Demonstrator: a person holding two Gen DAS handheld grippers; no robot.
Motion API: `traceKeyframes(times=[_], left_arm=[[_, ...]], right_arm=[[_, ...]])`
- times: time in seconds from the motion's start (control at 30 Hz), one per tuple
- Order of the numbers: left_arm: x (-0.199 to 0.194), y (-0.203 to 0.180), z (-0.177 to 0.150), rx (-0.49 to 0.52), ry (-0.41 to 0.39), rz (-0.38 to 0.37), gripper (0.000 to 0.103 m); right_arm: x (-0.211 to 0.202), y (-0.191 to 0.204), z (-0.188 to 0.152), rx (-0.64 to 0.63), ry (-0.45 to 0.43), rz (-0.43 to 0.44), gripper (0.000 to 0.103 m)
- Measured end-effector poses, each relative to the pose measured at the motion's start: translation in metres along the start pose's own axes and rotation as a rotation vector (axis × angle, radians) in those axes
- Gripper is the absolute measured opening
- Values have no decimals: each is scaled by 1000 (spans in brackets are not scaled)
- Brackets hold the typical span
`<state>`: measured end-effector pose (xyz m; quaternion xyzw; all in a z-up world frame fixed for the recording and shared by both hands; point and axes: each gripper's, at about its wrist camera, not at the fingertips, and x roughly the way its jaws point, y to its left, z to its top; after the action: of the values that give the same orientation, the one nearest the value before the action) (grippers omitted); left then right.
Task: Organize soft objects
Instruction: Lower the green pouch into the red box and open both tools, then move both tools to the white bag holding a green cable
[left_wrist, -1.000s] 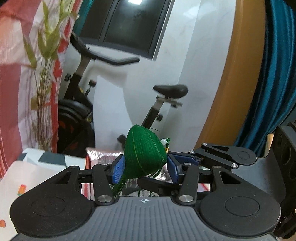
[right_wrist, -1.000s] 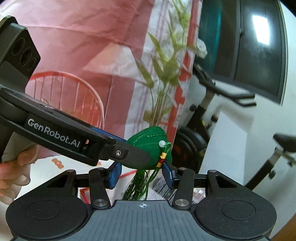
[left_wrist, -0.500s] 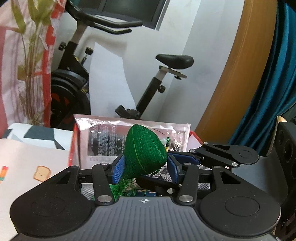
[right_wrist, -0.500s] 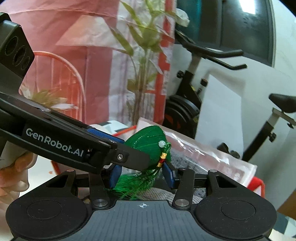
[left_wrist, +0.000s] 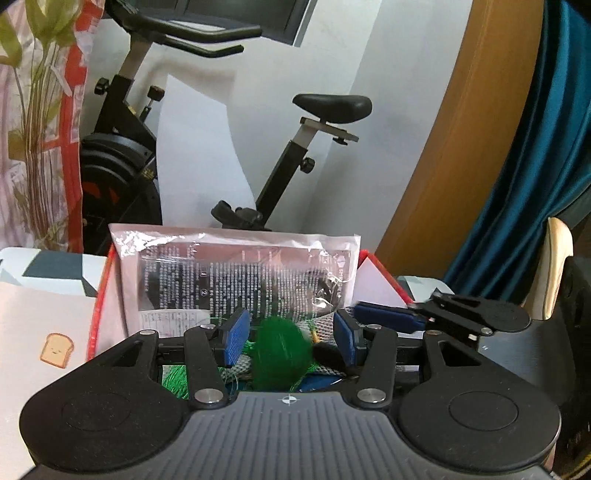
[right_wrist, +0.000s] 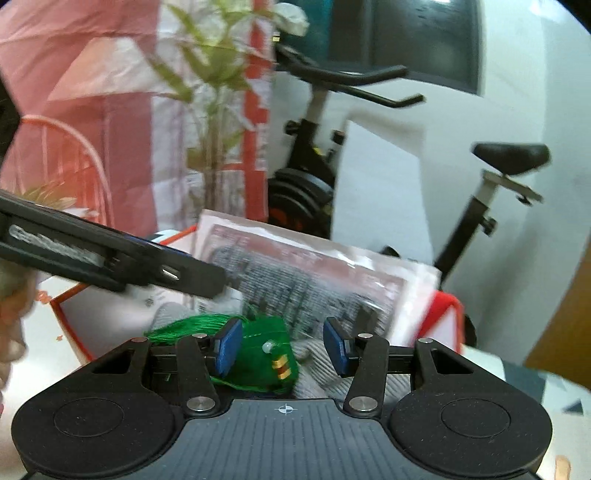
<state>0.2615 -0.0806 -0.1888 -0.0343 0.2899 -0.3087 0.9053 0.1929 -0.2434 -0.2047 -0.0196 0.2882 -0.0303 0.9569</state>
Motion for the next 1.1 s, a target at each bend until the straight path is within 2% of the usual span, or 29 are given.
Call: traceKeyframes(times=[0.2,0.43,0.77,1.03,1.1], left_arm=[[-28,1,-5,40,-36,32,52],[-73,-3,-29,120,-105,101,52],[-110,-6,-84,78,-95,160,52],[-116,-8,-130,17,-62,219,52],[-116,-7,-139,-8,-47,233,52]], right_arm=[[-32,-13,-15,51,-40,-13,45],[-73,-6,-30,47,-92,-17,45],[-119,22,-61,38,-121,-14,45],[-125,43,-99,26,-55,-22,47],[-124,50,-112,5,-31,-25,54]])
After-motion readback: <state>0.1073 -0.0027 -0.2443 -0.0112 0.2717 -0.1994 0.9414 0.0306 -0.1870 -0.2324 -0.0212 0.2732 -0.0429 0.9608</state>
